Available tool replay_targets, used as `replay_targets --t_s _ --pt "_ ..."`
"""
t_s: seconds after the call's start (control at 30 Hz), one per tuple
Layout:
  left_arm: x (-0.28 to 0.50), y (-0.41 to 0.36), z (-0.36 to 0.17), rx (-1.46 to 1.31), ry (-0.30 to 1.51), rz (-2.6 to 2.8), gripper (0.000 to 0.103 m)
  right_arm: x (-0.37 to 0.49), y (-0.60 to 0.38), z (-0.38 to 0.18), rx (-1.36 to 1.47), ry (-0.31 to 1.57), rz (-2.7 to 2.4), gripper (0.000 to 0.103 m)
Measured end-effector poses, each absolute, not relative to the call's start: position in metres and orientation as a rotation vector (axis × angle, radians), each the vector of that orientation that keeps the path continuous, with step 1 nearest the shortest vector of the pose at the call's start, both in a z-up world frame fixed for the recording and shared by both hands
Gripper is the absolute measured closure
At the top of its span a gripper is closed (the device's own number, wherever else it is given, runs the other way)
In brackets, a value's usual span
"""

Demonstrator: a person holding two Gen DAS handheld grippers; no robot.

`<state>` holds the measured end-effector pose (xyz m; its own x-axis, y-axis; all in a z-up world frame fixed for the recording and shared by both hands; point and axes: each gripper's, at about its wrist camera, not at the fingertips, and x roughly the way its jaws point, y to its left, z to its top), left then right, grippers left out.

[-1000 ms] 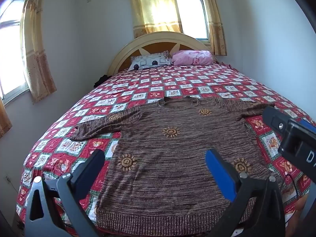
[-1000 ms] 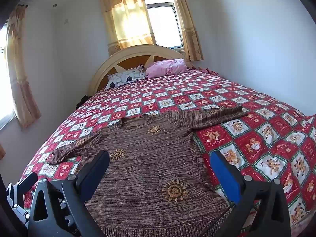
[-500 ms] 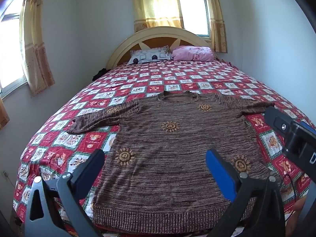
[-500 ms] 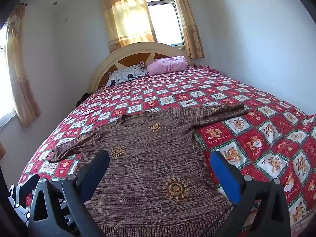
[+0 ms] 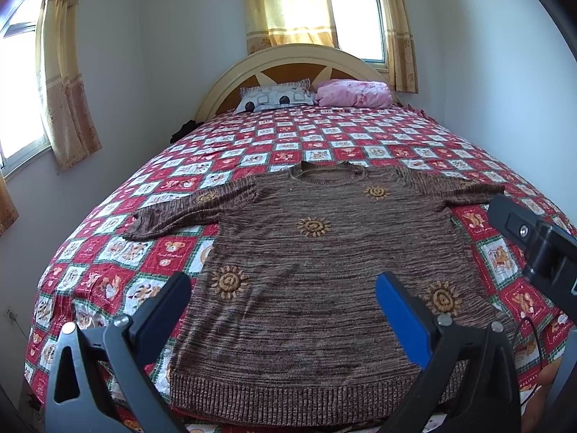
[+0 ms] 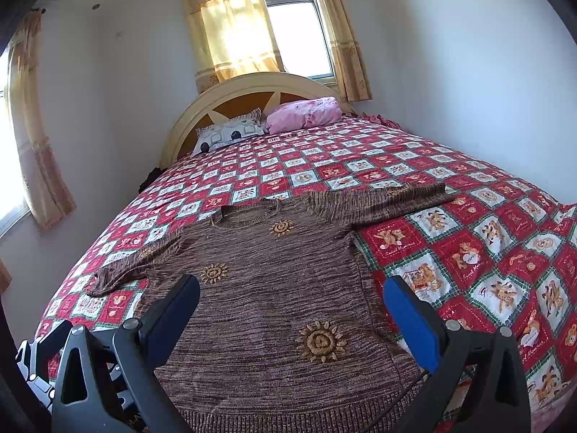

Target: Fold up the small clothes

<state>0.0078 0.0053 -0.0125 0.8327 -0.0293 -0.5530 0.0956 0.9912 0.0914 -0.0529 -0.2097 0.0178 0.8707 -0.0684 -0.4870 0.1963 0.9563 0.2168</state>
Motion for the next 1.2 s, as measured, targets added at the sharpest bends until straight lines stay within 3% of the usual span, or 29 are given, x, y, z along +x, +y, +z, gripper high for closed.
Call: replay_targets --t_s 1.2 --pt "0.018 0.008 -0.024 0.106 0.635 -0.058 0.0 -0.045 -0.209 0.008 0.26 0.535 -0.126 0.001"
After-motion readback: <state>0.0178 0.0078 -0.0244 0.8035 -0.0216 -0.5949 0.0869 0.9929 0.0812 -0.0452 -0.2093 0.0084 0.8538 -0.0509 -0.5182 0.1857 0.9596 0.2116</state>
